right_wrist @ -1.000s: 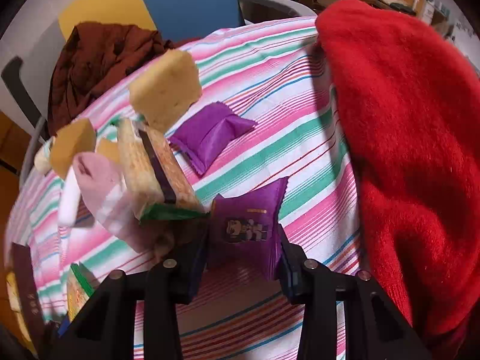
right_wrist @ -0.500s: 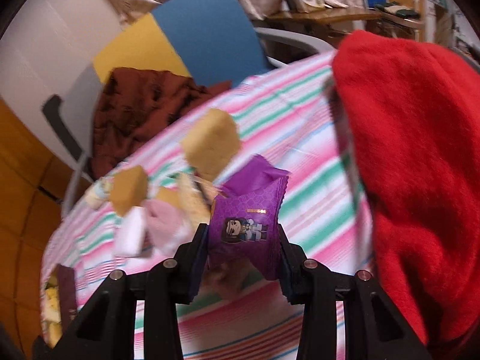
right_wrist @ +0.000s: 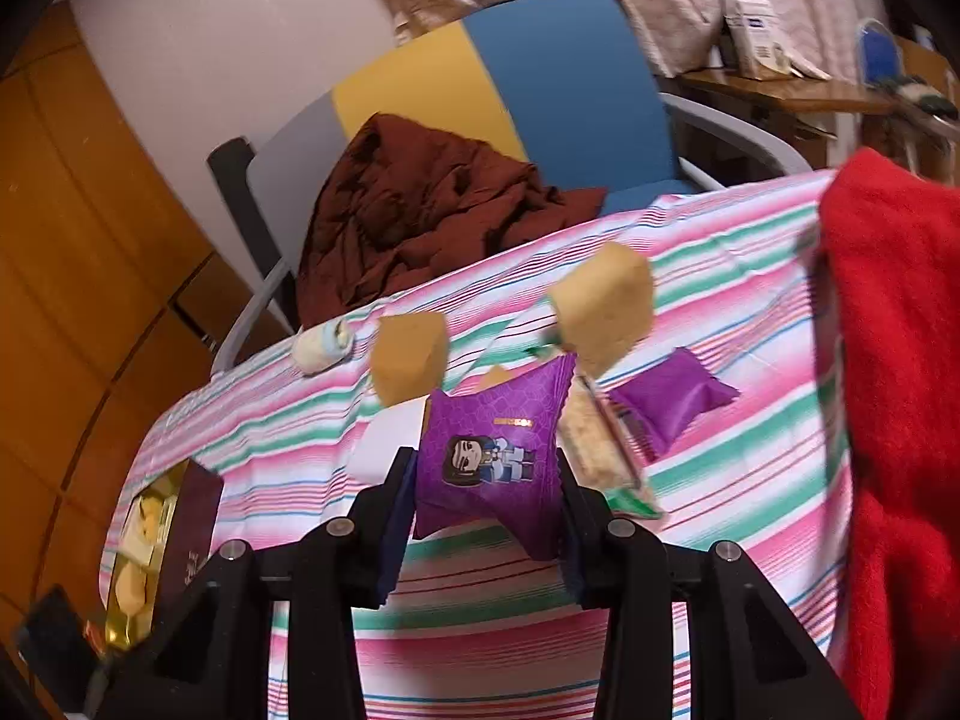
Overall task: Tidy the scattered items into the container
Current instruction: 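Lift the biscuit pack and purple packet and carry them toward the tin, then lower the biscuit pack and purple packet into the gold tin and open both tools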
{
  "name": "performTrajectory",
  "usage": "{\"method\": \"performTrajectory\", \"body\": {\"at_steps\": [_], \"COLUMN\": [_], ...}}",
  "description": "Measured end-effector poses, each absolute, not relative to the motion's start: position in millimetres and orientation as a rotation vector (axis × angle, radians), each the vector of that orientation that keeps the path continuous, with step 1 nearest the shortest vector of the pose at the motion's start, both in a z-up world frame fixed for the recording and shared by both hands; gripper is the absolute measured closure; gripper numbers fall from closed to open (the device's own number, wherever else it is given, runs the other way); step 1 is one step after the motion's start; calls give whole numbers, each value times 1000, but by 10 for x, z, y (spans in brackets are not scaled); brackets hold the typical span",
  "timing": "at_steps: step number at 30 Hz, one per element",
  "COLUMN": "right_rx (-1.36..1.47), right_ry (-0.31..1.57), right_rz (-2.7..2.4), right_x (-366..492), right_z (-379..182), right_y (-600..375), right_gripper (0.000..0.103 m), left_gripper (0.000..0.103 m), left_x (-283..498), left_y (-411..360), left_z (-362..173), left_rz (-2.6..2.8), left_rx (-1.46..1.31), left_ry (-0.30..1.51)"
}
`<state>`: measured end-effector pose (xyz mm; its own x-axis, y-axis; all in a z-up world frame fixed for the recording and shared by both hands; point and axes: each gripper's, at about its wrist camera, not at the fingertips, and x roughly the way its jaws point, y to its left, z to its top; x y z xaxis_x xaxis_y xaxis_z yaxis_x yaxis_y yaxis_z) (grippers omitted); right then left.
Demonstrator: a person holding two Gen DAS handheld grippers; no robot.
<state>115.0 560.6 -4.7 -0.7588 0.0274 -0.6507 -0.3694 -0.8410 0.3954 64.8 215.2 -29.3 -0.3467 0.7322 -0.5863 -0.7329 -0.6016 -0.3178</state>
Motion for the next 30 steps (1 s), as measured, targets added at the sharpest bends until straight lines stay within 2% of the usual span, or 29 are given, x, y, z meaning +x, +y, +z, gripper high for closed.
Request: {"method": "performTrajectory", "body": {"at_steps": [4, 8, 13, 25, 30], "right_rx": [-1022, -1084, -1178, -1386, -1466], "right_ry": [738, 843, 810, 799, 740], "right_rz": [2676, 2706, 2798, 3007, 3077], "right_x": [1066, 958, 769, 150, -114], "right_z": [-52, -107, -61, -40, -5], "right_y": [5427, 5209, 4748, 3482, 2986], "right_gripper": [61, 61, 61, 61, 61], "left_gripper": [55, 55, 55, 55, 55], "left_x": [621, 541, 417, 18, -138], "left_y": [1925, 1697, 1365, 561, 301], "left_z": [-136, -44, 32, -80, -166], "left_rz": [2073, 2110, 2178, 2332, 2383], "left_rx": [-849, -852, -858, -957, -1006], "left_ry": [-22, -64, -102, -194, -219]}}
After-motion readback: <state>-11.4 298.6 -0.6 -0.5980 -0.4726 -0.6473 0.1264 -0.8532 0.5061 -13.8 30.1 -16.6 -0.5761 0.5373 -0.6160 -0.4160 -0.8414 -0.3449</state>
